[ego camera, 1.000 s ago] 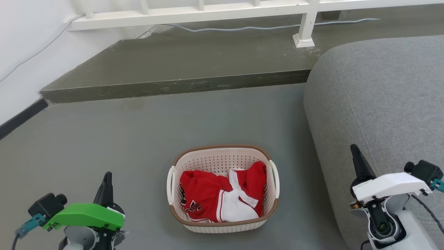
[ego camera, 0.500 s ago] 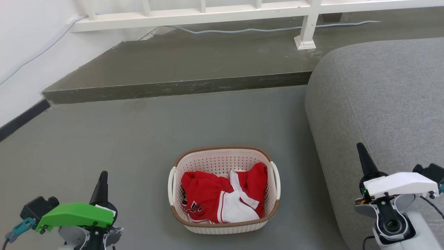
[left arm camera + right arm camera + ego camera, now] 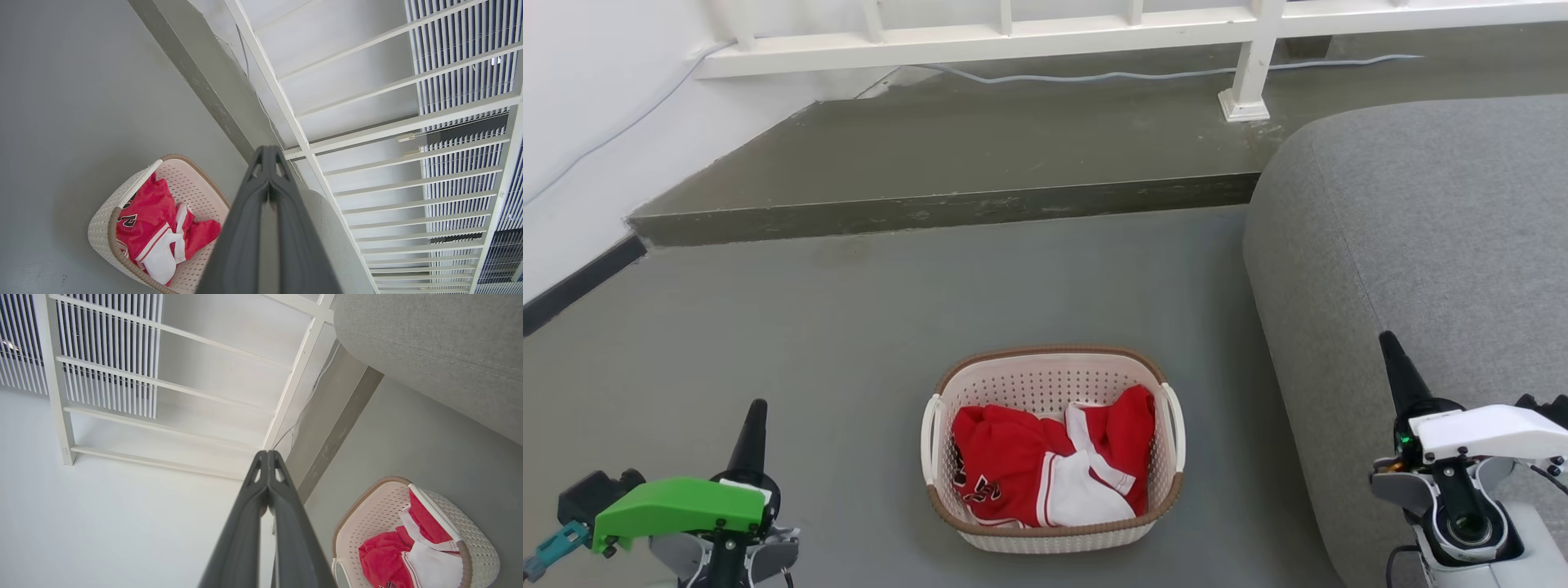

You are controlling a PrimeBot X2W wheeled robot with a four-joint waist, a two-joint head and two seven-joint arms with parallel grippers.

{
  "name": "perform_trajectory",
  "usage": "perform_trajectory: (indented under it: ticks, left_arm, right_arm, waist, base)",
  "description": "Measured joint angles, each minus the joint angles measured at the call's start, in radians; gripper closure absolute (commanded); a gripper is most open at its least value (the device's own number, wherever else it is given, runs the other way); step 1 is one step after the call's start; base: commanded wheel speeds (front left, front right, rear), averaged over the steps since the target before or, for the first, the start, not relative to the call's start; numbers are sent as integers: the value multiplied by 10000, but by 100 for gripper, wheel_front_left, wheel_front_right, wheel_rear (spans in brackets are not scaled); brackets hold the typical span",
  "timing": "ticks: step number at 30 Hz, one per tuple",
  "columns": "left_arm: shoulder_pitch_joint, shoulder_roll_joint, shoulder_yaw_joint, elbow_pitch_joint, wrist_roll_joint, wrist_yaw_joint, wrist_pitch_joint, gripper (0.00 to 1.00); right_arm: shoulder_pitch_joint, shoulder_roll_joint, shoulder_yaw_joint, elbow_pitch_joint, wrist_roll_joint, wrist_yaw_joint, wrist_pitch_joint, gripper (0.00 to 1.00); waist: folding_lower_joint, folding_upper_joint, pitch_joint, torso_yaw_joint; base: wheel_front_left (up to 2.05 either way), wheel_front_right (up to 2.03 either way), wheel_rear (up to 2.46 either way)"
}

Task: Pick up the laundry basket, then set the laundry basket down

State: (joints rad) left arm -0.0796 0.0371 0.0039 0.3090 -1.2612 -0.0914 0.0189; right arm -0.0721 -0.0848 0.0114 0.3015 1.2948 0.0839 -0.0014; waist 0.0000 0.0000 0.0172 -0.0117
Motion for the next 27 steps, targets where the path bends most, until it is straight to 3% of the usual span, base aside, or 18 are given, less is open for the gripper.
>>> perform_trajectory:
  ticks: [27]
  left_arm:
    - [0,-8,686,-234,-2892,-232,832,100]
  right_arm:
    - [-2,245,-1070,-121,2731,299,792,100]
  waist:
    - [0,0,-127,102]
  base:
    - [0,0,0]
